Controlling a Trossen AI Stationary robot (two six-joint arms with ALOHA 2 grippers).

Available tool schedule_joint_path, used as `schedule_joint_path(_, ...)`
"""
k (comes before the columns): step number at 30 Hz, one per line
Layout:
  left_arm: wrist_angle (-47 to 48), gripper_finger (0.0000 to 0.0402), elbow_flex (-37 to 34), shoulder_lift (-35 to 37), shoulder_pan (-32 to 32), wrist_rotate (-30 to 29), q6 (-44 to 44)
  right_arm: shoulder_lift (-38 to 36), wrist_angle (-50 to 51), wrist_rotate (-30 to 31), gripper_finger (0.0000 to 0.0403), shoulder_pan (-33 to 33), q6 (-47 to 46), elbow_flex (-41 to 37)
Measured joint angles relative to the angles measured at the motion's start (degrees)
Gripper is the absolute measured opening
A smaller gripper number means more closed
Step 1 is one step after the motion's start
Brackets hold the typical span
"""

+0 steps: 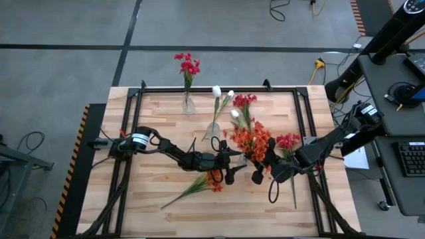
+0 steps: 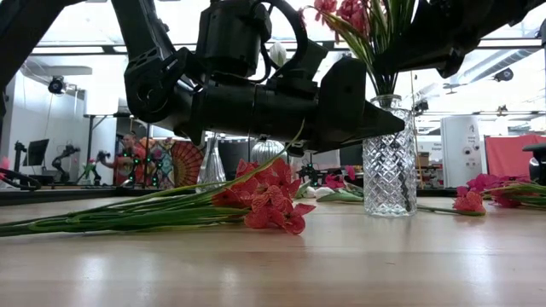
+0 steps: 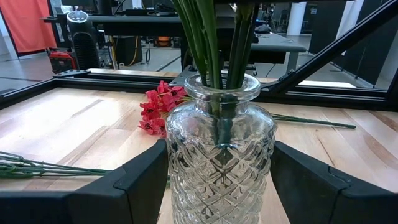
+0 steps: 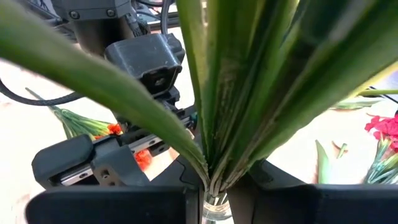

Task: Sort flowers into vase by color
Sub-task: Put the middle left orange sprig flower into the bottom right transparent glass vase, then put the middle right red sprig flower into the top left transparent glass vase

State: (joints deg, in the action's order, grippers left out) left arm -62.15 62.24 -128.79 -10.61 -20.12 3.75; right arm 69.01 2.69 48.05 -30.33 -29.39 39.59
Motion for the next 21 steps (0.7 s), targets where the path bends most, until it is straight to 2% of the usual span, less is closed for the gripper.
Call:
schedule_joint_path(11,0.0,0.0245,0.0,0.0,0.0,0.0,0.0,0.0,0.0,-0.3,0.0045,0.0,-0.6,0.0)
schedule_joint_path(21,0.0,0.0245,0.0,0.0,0.0,-0.1,0.0,0.0,-0.1,-0.5,0.0133,0.0,-0.8,0.0)
